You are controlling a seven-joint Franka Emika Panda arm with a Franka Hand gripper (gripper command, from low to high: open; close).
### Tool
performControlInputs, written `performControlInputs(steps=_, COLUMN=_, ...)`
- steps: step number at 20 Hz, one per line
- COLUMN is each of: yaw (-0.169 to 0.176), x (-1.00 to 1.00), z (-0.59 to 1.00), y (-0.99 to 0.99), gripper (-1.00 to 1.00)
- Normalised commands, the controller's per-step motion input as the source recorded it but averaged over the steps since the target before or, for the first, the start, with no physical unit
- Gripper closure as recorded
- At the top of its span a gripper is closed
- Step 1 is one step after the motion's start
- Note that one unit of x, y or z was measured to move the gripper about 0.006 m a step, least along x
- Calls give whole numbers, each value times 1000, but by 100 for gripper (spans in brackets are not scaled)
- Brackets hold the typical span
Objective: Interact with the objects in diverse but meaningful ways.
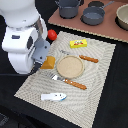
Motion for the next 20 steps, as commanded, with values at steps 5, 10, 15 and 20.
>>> performControlInputs(steps=5, yaw=-76, x=666, z=215, y=-30, gripper=100)
performControlInputs(steps=10, yaw=-55, x=929, z=453, y=187, gripper=100)
performControlInputs(steps=15, yaw=-47, x=993, z=394, y=256, gripper=100)
performControlInputs(steps=20, yaw=-43, x=988, z=213, y=238, gripper=100)
